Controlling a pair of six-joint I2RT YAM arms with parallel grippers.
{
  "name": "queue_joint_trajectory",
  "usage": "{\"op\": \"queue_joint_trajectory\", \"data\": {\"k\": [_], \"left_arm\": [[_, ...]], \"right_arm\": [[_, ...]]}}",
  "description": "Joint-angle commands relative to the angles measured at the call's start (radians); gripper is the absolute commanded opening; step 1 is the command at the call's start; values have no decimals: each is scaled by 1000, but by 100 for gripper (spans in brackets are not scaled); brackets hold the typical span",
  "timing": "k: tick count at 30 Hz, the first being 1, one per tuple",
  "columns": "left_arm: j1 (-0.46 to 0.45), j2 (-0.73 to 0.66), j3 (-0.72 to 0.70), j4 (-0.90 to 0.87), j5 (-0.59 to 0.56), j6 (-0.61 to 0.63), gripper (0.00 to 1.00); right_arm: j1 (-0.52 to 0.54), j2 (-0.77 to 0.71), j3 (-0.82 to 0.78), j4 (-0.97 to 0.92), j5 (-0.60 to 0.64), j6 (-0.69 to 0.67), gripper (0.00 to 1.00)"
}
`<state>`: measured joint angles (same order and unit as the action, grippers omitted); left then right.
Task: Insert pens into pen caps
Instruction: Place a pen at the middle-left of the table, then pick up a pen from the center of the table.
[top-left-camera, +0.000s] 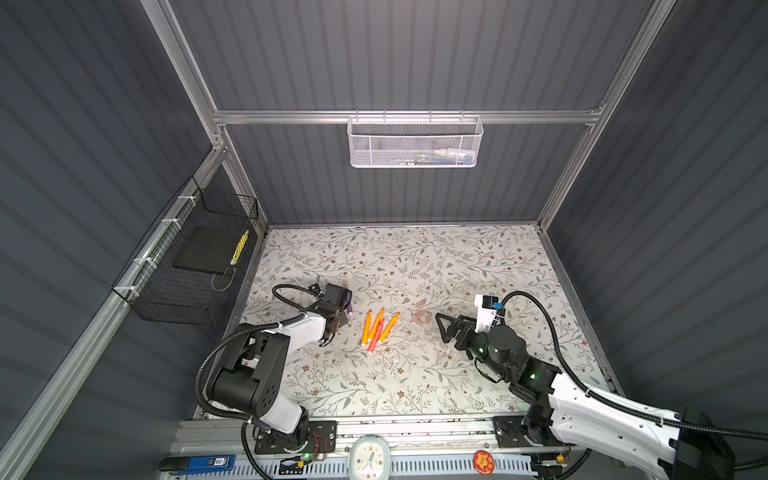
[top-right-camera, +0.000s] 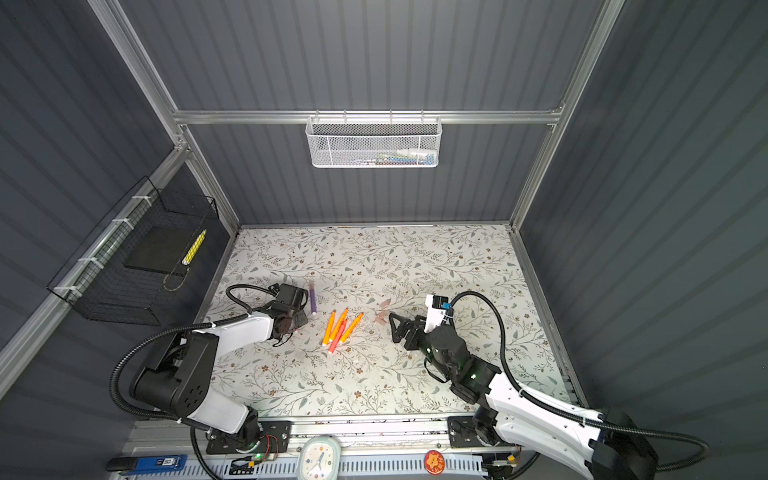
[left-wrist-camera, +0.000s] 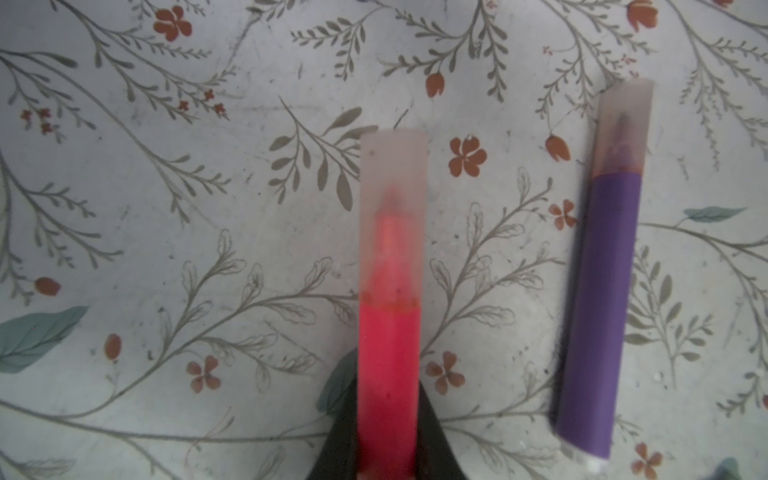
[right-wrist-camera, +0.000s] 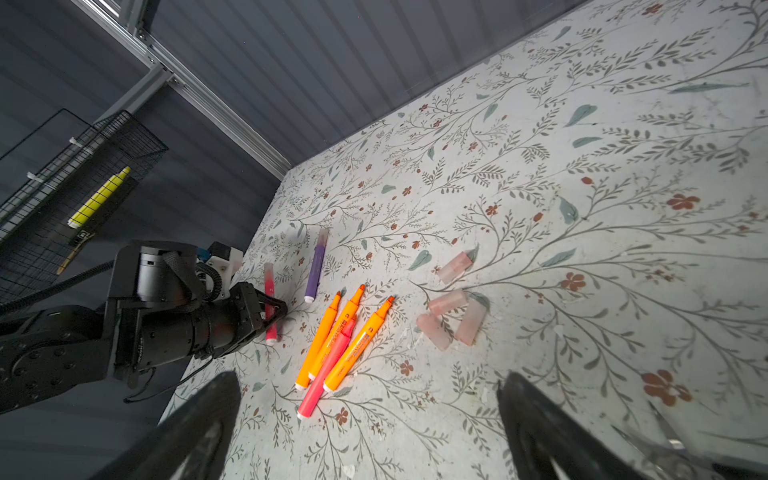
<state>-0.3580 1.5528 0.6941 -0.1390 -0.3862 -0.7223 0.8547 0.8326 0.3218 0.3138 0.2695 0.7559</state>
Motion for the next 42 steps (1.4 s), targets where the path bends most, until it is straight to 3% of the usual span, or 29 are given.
{"op": "queue_joint_trajectory", "data": {"k": [1,5,8,10,14,20,27,31,36,42], "left_arm": [[11,-9,7,-14,20,-27,29],[11,-69,1,-32,-6,-20,45],[11,-82,11,-47,-2,-3,49],[12,-89,18,-60,6,4,53],[13,-141,28,-84,28,31,58],[11,-315,-25,-61,154,146,58],[-51,-506,-105,18,413,265,58],[-216,-506,-104,33,399,290,56],[-365,-406,-116,127,406,321,54],[-429,-236,-58,138,353,342,51]], "right_arm": [[-8,20,35,-20,-27,-20,99],[-8,136,114,-37,-212,-67,98],[-1,278,184,-16,-462,-90,91],[28,374,221,-21,-553,-97,89],[96,468,253,-13,-574,-118,88],[96,550,248,97,-640,-71,88],[14,508,188,153,-526,24,80],[-58,447,119,168,-452,79,74],[-110,335,44,157,-343,103,65],[-125,193,13,91,-258,97,63]]}}
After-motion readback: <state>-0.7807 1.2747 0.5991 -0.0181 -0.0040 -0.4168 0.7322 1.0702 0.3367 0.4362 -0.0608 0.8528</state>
